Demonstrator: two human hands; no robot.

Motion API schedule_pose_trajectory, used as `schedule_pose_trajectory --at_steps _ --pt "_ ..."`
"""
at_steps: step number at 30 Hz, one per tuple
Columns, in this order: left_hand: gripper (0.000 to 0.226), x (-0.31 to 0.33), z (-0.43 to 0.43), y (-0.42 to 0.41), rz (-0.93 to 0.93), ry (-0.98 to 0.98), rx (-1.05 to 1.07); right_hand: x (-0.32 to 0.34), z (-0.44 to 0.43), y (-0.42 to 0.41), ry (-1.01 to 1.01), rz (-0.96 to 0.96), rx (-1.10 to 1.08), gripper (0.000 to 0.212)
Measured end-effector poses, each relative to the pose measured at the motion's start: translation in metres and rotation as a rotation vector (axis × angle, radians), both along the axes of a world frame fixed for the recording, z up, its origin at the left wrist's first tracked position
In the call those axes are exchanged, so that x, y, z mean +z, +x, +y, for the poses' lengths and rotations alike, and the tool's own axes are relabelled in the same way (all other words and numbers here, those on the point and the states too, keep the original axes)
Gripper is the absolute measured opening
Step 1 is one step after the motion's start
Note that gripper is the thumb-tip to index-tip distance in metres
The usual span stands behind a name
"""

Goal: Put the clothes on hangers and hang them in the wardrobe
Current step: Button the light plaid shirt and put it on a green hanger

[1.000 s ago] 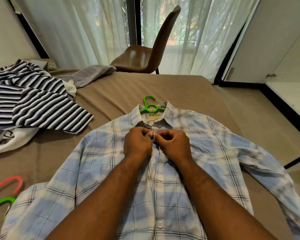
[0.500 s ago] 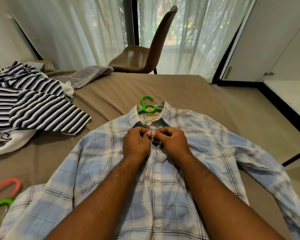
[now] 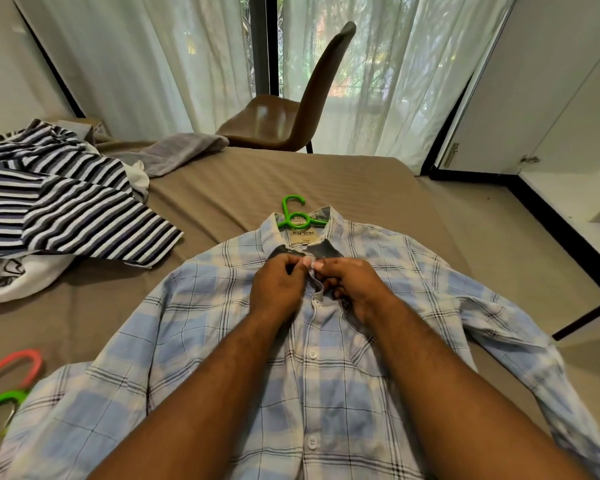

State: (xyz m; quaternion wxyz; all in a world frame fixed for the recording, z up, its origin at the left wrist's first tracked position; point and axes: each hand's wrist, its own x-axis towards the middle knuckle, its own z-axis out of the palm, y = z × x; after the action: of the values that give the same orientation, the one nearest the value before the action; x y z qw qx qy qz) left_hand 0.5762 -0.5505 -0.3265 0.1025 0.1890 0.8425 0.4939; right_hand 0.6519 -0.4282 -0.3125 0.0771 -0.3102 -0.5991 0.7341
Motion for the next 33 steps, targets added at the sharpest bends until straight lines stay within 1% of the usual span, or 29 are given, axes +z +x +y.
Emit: schedule_pose_trajectory --at_steps 3,5,8,9,10,11,13,15,17,19,20,22,24,26,29,31,33 --pt "0.001 0.003 -0.003 -0.002 -0.026 -0.006 -0.054 -0.001 0.002 -0.001 0.012 -0.028 0.044 0.014" --pt "0.007 0.003 -0.003 -0.003 -0.028 -0.031 -0.045 -0.002 0.003 -0.001 0.015 -0.038 0.089 0.017" --pt "0.003 0.001 -0.003 -0.005 -0.022 -0.111 -0.015 0.002 0.000 0.000 0.161 -0.067 0.140 0.012" --pt "0.002 0.000 -0.003 -0.007 -0.015 -0.129 -0.011 0.007 -0.001 -0.001 0.210 -0.088 0.155 0.012" --pt "0.002 0.000 -0.003 -0.008 -0.013 -0.143 -0.012 0.014 0.000 -0.002 0.260 -0.108 0.177 0.018" --pt "0.004 0.000 -0.003 -0.010 -0.014 -0.146 -0.014 0.024 0.002 -0.005 0.342 -0.123 0.196 0.027" --pt "0.018 0.000 -0.002 -0.014 -0.043 -0.117 -0.012 0.045 0.013 -0.018 0.622 -0.091 0.150 0.036" --pt "0.033 0.000 -0.001 -0.016 -0.089 -0.092 -0.005 0.064 0.026 -0.038 0.882 0.001 0.018 0.035" --pt "0.036 0.001 0.000 -0.019 -0.098 -0.108 -0.015 0.071 0.036 -0.062 1.075 0.012 -0.017 0.026" --pt "0.031 0.001 0.001 -0.022 -0.097 -0.130 -0.027 0.069 0.046 -0.083 1.243 -0.078 0.112 0.015" --pt "0.028 0.001 0.001 -0.023 -0.102 -0.134 -0.032 0.065 0.051 -0.093 1.307 -0.134 0.203 0.020" --pt "0.025 0.001 0.002 -0.025 -0.116 -0.133 -0.050 0.056 0.059 -0.109 1.394 -0.281 0.378 0.043" --pt "0.023 0.001 0.002 -0.028 -0.127 -0.133 -0.063 0.046 0.059 -0.121 1.441 -0.447 0.511 0.062" --pt "0.022 -0.001 0.001 -0.030 -0.136 -0.114 -0.062 0.034 0.055 -0.129 1.434 -0.523 0.574 0.065" --pt "0.020 -0.003 -0.001 -0.032 -0.190 -0.050 -0.063 0.027 0.049 -0.132 1.400 -0.477 0.511 0.054" --pt "0.021 -0.001 -0.003 -0.032 -0.237 -0.014 -0.062 0.030 0.049 -0.130 1.304 -0.393 0.433 0.051" --pt "0.023 0.004 -0.005 -0.032 -0.229 -0.012 -0.073 0.042 0.049 -0.125 1.248 -0.304 0.379 0.046"
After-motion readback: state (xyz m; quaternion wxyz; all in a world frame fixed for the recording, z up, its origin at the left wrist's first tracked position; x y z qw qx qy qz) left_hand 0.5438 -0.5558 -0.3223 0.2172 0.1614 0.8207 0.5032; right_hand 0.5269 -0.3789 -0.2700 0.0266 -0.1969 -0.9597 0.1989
